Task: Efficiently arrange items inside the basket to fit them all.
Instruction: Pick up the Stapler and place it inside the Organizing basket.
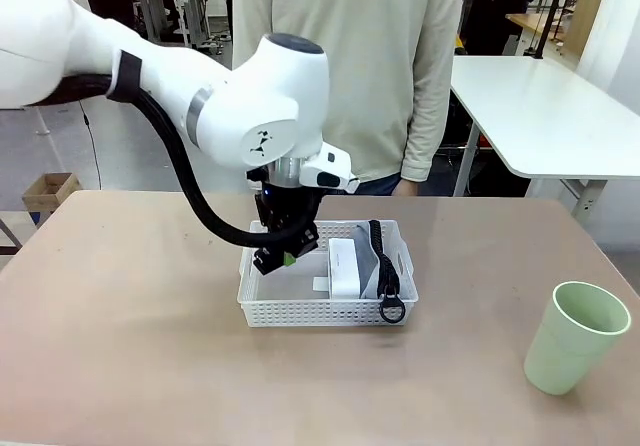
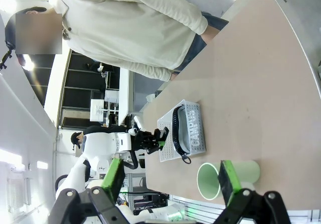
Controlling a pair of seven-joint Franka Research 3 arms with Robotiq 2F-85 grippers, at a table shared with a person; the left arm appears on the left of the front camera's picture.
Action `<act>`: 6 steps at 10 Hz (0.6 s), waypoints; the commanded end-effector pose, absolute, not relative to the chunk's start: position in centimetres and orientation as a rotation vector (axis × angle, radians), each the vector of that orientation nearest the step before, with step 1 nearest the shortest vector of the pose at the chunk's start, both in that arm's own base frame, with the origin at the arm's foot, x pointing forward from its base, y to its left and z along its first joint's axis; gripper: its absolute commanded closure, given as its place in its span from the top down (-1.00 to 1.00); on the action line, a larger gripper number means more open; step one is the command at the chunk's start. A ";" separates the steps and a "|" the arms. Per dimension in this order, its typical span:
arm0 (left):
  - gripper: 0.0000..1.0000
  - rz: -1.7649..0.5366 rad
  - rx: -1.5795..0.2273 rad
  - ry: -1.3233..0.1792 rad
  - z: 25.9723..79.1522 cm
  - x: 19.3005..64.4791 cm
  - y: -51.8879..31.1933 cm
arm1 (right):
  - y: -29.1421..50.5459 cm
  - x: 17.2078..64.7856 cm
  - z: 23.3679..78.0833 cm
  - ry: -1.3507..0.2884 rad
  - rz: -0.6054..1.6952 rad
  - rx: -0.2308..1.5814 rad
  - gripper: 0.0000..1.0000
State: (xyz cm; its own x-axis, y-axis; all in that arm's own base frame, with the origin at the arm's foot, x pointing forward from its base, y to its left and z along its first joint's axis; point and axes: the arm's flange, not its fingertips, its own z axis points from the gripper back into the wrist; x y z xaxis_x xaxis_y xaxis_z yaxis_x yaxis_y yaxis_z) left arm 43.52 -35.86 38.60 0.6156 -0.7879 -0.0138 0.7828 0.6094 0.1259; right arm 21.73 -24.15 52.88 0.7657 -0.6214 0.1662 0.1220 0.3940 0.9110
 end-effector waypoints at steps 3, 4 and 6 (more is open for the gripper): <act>-0.27 -0.949 0.124 -0.007 37.0 42.9 -36.5 | -24.2 21.9 53.0 -0.566 -0.477 1.087 1.00; -0.27 -0.967 0.107 0.030 36.5 43.3 -36.5 | -24.2 21.9 53.0 -0.566 -0.477 1.087 1.00; -0.27 -0.970 0.088 0.059 35.6 44.1 -36.3 | -24.2 21.9 53.0 -0.566 -0.477 1.087 1.00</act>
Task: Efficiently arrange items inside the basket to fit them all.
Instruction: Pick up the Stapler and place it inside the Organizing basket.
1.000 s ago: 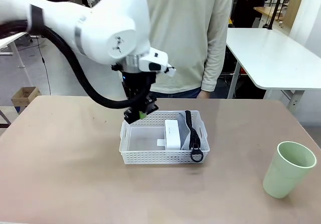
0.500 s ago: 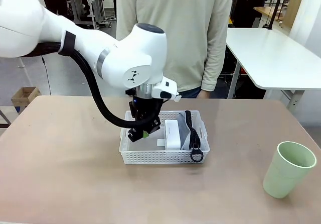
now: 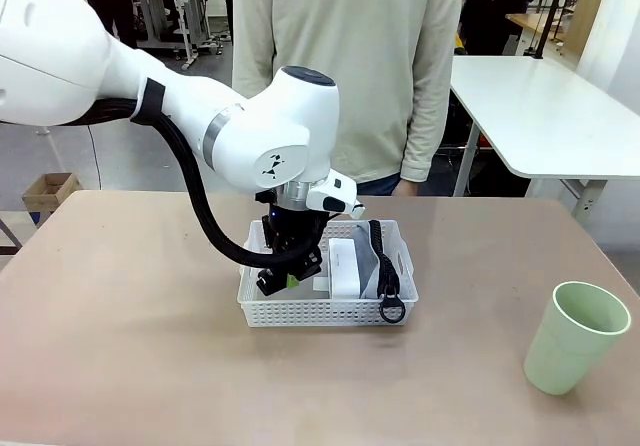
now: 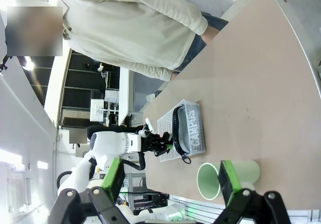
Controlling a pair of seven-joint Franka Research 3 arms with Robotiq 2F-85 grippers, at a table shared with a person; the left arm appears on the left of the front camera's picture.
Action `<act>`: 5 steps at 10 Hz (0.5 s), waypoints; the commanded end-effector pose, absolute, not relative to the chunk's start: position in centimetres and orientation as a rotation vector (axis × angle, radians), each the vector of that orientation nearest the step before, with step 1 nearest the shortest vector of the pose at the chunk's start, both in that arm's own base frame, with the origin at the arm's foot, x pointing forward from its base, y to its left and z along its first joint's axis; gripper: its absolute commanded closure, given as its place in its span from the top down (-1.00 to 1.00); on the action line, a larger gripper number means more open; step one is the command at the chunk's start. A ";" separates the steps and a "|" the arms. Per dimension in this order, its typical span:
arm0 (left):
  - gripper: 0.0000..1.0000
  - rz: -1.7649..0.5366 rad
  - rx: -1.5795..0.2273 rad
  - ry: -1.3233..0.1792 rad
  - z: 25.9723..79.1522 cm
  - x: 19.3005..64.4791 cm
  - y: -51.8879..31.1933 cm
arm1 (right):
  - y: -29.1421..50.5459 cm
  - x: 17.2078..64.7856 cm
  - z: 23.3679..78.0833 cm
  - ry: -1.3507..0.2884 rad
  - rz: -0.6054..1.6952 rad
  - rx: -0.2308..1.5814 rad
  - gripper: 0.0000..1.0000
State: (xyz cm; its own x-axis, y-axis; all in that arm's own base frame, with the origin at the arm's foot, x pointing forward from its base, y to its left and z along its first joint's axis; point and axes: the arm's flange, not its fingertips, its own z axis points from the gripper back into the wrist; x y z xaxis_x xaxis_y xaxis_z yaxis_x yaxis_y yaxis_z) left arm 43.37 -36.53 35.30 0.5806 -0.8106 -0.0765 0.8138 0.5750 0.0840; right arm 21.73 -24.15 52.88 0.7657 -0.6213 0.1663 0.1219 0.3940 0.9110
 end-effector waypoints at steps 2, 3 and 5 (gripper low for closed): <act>-0.27 -0.968 0.085 0.042 35.3 44.4 -36.4 | -24.2 21.9 53.0 -0.566 -0.477 1.087 1.00; -0.27 -0.979 0.082 0.055 34.9 44.5 -36.5 | -24.2 21.9 53.0 -0.566 -0.477 1.087 1.00; -0.27 -0.983 0.101 0.079 34.2 44.6 -37.0 | -24.2 21.9 53.0 -0.566 -0.477 1.087 1.00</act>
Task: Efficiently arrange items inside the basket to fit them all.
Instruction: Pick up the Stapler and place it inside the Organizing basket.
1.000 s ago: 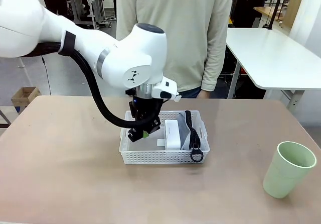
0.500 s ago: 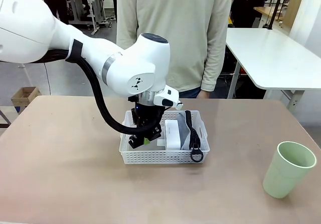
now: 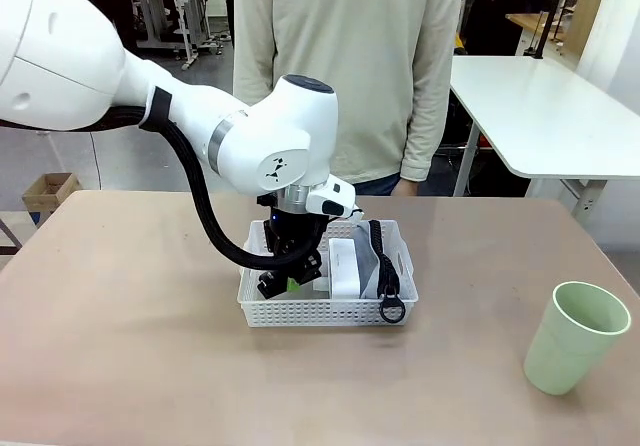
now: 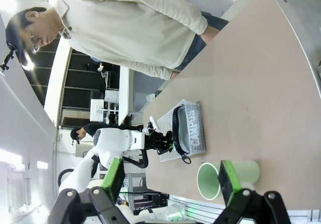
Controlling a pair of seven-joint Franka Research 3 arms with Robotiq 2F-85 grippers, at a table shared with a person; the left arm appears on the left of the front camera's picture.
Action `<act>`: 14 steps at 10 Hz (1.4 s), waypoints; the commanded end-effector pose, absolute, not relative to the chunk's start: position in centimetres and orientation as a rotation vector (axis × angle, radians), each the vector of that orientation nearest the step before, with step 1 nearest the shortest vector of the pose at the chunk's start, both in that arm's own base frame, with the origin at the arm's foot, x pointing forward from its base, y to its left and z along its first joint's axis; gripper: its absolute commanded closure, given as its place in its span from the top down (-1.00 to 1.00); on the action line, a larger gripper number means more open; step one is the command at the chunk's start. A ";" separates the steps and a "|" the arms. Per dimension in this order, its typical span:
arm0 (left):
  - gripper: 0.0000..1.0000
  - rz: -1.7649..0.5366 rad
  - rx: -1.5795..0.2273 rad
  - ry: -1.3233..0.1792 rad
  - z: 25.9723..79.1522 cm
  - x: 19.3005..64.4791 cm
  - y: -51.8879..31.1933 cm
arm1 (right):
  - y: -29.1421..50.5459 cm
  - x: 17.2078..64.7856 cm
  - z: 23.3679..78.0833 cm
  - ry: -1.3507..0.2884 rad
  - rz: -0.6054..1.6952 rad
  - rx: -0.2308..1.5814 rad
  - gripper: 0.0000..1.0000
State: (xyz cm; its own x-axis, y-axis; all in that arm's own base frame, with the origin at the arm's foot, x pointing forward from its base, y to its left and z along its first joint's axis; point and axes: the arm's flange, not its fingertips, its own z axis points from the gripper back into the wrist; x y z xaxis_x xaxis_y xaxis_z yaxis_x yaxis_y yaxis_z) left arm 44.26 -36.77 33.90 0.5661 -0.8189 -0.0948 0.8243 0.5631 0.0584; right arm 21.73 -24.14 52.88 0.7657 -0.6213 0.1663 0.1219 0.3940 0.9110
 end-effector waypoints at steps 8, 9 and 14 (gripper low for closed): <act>1.00 -0.997 0.101 0.102 34.2 45.0 -36.8 | -24.2 21.9 53.0 -0.566 -0.477 1.087 1.00; 1.00 -1.005 0.085 0.089 34.8 44.8 -36.5 | -24.2 21.9 53.0 -0.566 -0.477 1.087 1.00; 1.00 -1.108 -0.193 -0.174 51.4 40.4 -21.2 | -24.2 21.9 53.0 -0.566 -0.477 1.087 1.00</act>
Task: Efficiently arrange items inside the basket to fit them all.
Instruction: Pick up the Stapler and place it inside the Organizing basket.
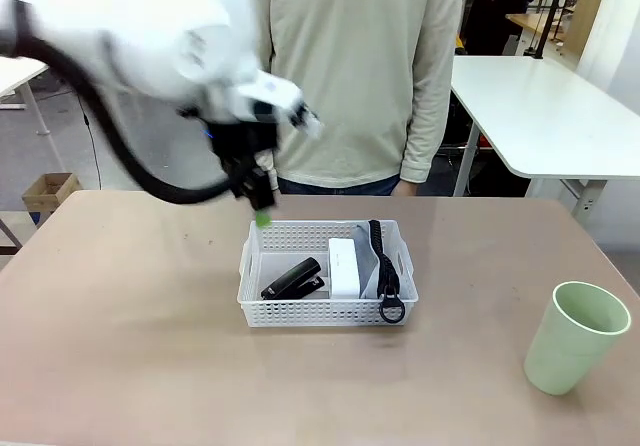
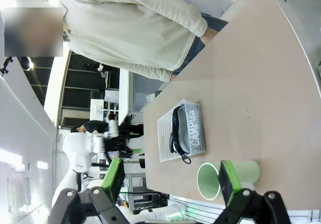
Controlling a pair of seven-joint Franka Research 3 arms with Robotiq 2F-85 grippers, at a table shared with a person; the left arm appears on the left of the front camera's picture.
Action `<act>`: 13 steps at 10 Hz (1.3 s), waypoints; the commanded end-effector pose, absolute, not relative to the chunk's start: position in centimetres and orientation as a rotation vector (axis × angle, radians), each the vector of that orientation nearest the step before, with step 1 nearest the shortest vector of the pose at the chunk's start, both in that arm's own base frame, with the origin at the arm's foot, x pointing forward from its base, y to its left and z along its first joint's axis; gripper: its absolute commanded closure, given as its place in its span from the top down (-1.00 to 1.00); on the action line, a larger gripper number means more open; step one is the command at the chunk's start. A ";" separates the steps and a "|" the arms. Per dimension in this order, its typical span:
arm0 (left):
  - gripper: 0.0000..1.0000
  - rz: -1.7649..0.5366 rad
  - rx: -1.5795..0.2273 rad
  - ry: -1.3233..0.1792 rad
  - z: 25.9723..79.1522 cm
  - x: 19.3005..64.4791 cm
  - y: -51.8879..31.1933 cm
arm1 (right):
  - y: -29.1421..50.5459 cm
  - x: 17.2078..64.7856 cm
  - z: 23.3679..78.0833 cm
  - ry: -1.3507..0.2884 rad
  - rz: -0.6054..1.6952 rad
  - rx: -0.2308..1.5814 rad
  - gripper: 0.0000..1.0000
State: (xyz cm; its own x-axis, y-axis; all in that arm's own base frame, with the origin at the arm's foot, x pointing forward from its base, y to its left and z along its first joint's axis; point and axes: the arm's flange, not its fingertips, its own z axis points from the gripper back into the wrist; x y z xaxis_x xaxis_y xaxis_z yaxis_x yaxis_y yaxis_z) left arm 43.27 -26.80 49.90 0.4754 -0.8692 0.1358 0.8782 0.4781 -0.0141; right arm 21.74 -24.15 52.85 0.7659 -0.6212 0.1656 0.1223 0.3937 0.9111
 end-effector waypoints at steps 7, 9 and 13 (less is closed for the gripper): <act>1.00 0.294 -0.948 -0.548 45.1 28.2 15.3 | -24.2 21.9 53.0 -0.566 -0.477 1.087 1.00; 1.00 -0.184 -0.703 -0.383 45.9 27.5 15.5 | -24.2 21.9 53.0 -0.566 -0.477 1.087 1.00; 1.00 -0.184 -0.703 -0.383 45.9 27.5 15.5 | -24.2 21.9 53.0 -0.566 -0.477 1.087 1.00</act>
State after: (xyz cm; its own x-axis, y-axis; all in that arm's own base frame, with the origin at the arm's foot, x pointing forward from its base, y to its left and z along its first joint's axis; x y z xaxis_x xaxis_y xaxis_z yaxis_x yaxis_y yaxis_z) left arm 28.00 14.72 46.23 0.9201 -0.0207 0.3911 0.2723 0.7516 -0.6008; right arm 21.79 -24.16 52.80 0.7663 -0.6212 0.1640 0.1243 0.3938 0.9108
